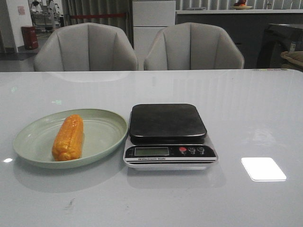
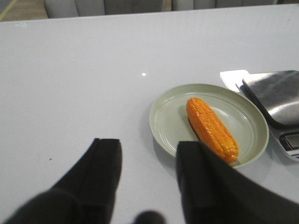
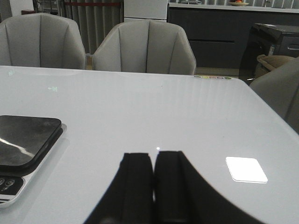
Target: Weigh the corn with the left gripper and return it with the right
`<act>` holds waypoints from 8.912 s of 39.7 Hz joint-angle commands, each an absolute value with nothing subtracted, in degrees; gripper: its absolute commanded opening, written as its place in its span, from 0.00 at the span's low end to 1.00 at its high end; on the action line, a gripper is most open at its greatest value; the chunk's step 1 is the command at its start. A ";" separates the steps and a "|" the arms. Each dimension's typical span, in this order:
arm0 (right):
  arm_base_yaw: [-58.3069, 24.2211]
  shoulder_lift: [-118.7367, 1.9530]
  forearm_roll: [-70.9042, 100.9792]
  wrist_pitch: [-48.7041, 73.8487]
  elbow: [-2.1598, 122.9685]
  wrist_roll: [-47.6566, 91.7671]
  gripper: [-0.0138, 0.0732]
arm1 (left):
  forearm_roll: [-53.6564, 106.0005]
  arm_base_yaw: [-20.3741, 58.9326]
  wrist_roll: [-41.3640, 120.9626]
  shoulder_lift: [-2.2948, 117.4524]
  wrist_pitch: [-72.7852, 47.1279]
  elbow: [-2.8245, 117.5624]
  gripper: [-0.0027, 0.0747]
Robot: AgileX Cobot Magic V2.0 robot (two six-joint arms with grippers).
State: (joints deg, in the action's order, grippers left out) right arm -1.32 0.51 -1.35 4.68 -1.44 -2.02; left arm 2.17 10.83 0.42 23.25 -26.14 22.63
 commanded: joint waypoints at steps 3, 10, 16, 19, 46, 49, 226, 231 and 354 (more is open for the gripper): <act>-1.13 1.60 -2.03 0.00 -2.10 -1.89 0.34 | 3.63 12.11 -0.30 28.57 -22.48 24.67 0.78; -1.13 1.60 -2.03 0.00 -2.10 -1.89 0.34 | 9.04 12.11 0.00 37.48 -22.26 27.48 0.78; -1.13 1.60 -2.03 0.00 -2.10 -1.89 0.34 | 10.80 12.11 0.00 47.27 -23.25 30.92 0.78; -1.13 1.60 -2.03 0.00 -2.10 -1.89 0.34 | 11.97 12.11 0.00 52.26 -23.95 33.08 0.78; -1.13 1.60 -2.03 0.00 -2.10 -1.89 0.34 | 15.99 24.13 -1.16 87.45 -23.44 53.48 0.78; -1.13 1.60 -2.03 0.00 -2.10 -1.89 0.34 | 16.30 24.13 -1.44 90.27 -23.81 54.99 0.78; -1.13 -12.53 -2.03 6.59 16.44 -1.88 0.34 | -1.69 38.62 -2.25 3.56 -32.72 23.05 0.19; -1.13 -18.32 -0.78 14.87 21.47 -1.88 0.34 | -1.69 38.62 -2.25 3.56 -32.72 23.05 0.19; -38.67 -114.70 0.83 48.62 100.88 -40.97 0.36 | -1.69 38.62 -2.25 3.56 -32.72 23.05 0.19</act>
State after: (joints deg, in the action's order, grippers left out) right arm -36.85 -118.17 0.66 52.56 98.65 -41.41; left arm -1.67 38.24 -2.07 2.84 -36.67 21.64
